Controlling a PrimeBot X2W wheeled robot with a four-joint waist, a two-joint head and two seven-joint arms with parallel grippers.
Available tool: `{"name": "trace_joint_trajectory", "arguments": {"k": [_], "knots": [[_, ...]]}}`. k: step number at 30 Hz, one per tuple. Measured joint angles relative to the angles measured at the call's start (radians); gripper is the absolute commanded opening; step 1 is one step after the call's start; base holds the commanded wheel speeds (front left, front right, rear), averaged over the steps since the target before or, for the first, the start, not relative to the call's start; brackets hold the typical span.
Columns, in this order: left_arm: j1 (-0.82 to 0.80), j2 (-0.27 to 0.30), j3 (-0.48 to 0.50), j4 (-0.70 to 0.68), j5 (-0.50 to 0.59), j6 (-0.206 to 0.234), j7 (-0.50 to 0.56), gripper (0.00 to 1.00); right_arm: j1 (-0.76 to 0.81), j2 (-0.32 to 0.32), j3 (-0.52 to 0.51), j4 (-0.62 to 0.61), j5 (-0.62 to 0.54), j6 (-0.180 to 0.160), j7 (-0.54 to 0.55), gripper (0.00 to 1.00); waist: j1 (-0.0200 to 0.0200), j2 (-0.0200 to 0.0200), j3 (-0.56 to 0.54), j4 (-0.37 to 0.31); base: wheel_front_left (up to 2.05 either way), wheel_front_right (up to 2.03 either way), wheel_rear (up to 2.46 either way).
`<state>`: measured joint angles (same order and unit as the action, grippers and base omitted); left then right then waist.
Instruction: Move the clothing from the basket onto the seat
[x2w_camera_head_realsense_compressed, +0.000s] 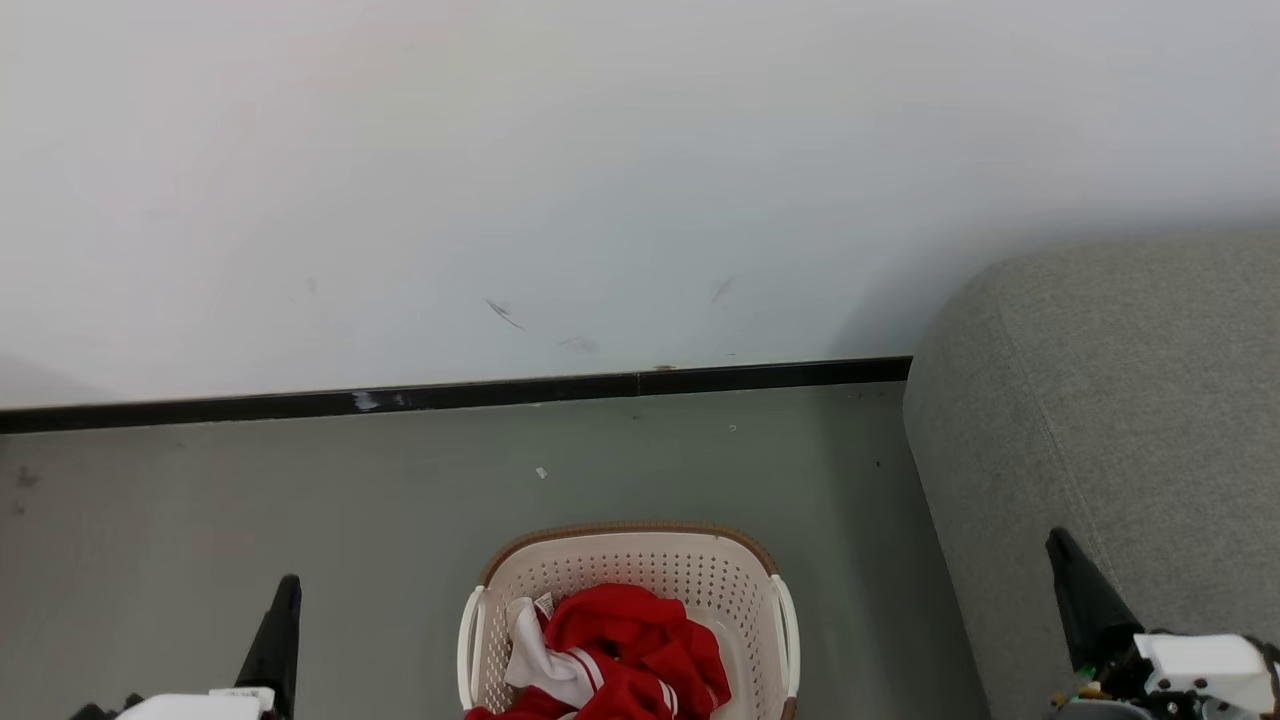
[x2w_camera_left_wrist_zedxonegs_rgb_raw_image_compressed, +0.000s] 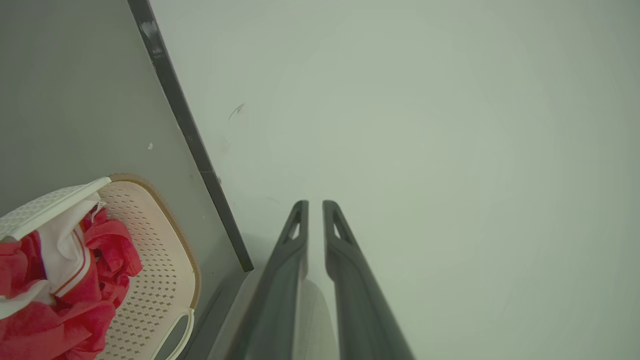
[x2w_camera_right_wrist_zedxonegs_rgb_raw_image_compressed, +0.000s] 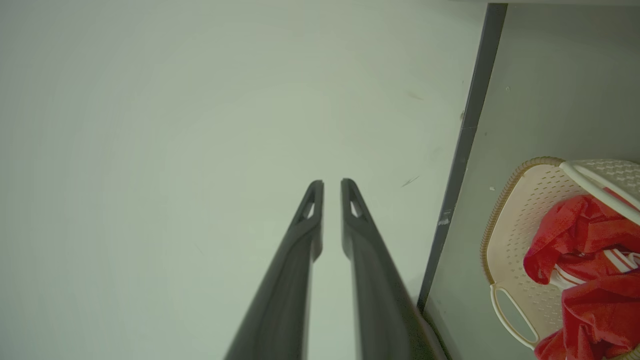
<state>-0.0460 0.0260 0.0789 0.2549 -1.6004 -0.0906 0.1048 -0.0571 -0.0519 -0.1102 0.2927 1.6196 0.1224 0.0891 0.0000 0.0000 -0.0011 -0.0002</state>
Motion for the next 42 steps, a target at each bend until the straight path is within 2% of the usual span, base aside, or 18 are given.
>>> {"name": "trace_joint_trajectory", "arguments": {"k": [1, 2, 20, 33, 42], "knots": [[0.020, -0.012, -0.002, 0.023, 0.000, 0.000, 0.000, 0.00, 0.024, 0.011, 0.001, 0.021, 0.000, -0.001, 0.000, 0.00, 0.0000, 0.0000, 0.000, 0.000, 0.00, 0.00, 0.00], [0.030, -0.018, -0.002, 0.029, 0.000, 0.000, 0.000, 1.00, 0.036, 0.016, 0.002, 0.028, 0.000, -0.001, 0.000, 1.00, 0.0000, 0.0000, 0.000, 0.000, 0.00, 0.00, 0.00], [0.033, -0.019, -0.024, 0.010, 0.010, 0.000, -0.046, 1.00, 0.032, 0.018, 0.001, -0.023, 0.000, -0.001, -0.028, 1.00, 0.0006, 0.0000, 0.002, 0.000, 0.00, 0.00, 0.00], [0.010, -0.007, -0.051, -0.033, 0.061, -0.001, -0.091, 1.00, 0.028, 0.006, 0.024, -0.083, -0.060, -0.001, -0.065, 1.00, 0.0077, 0.0000, 0.000, 0.001, 0.00, 0.00, 0.00], [0.009, 0.029, -0.087, -0.053, 0.161, -0.004, -0.128, 1.00, 0.026, -0.019, 0.044, -0.124, -0.124, -0.001, -0.104, 1.00, 0.0089, 0.0000, -0.001, 0.002, 0.00, 0.00, 0.00]]}}
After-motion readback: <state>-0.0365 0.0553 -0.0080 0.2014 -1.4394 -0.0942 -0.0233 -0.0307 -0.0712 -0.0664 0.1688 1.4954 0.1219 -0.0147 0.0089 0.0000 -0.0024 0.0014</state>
